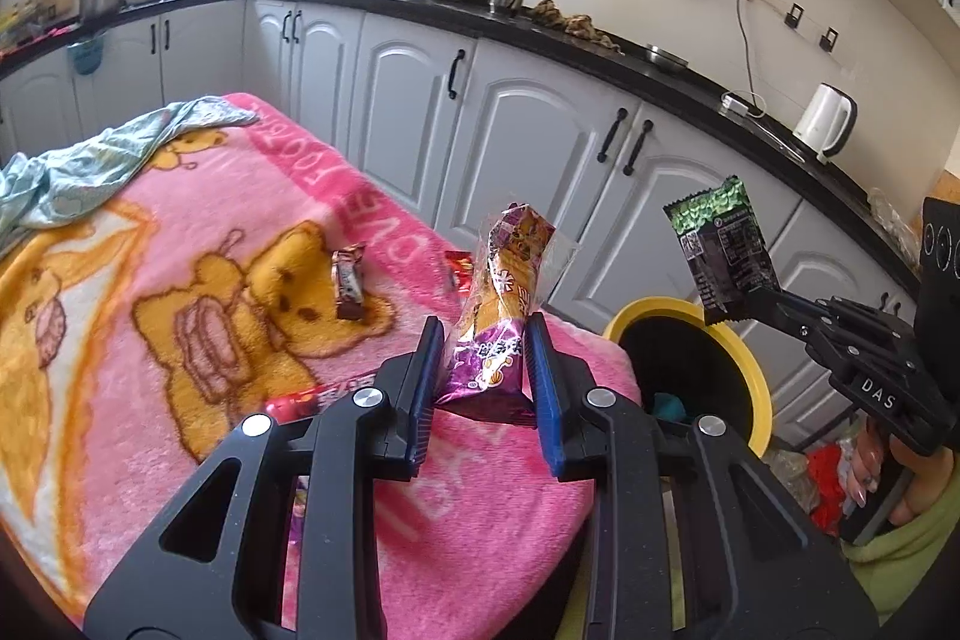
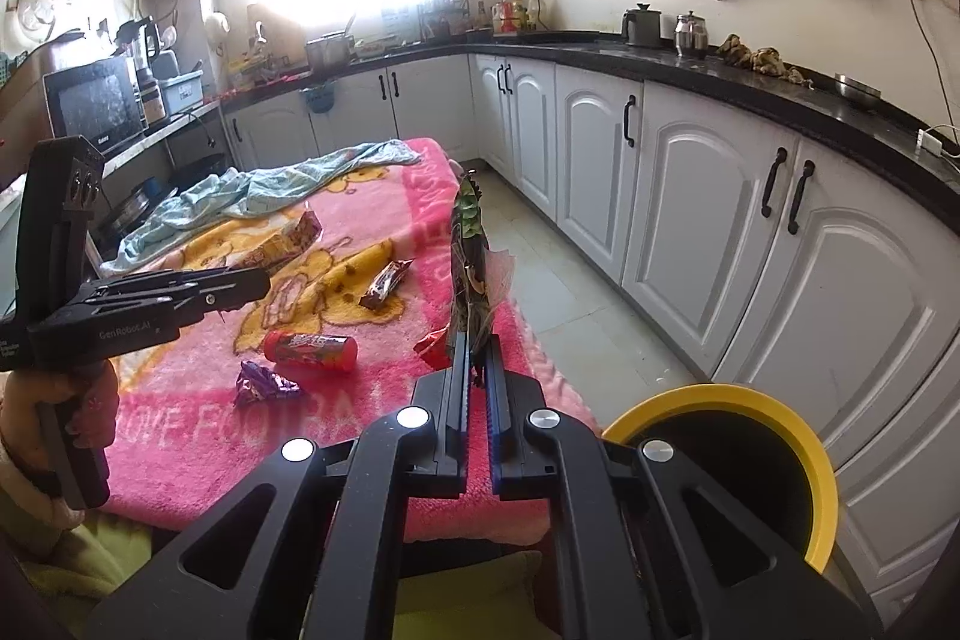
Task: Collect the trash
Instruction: 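Carry both wrappers over the yellow bin and open both tools to drop them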
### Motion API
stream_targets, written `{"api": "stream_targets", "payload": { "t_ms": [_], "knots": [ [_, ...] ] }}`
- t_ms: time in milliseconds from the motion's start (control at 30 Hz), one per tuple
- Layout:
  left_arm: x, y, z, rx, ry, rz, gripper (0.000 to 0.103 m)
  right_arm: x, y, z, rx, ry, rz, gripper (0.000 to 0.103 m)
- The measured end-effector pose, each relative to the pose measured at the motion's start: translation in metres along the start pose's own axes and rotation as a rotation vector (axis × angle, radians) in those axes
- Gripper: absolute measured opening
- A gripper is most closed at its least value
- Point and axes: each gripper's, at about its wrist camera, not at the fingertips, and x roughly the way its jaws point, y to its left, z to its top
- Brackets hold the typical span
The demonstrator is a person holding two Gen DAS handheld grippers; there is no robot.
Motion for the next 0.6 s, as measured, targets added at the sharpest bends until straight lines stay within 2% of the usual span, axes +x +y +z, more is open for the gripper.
{"api": "stream_targets", "payload": {
  "t_ms": [267, 600],
  "knots": [
    [0.002, -0.020, 0.000, 0.039, 0.005, -0.020, 0.021, -0.019, -0.012, -0.003, 0.024, -0.031, -0.021, 0.005],
    [0.014, -0.055, -0.002, 0.100, 0.020, -0.077, 0.021, -0.041, -0.039, -0.016, 0.076, -0.053, -0.087, 0.005]
  ]
}}
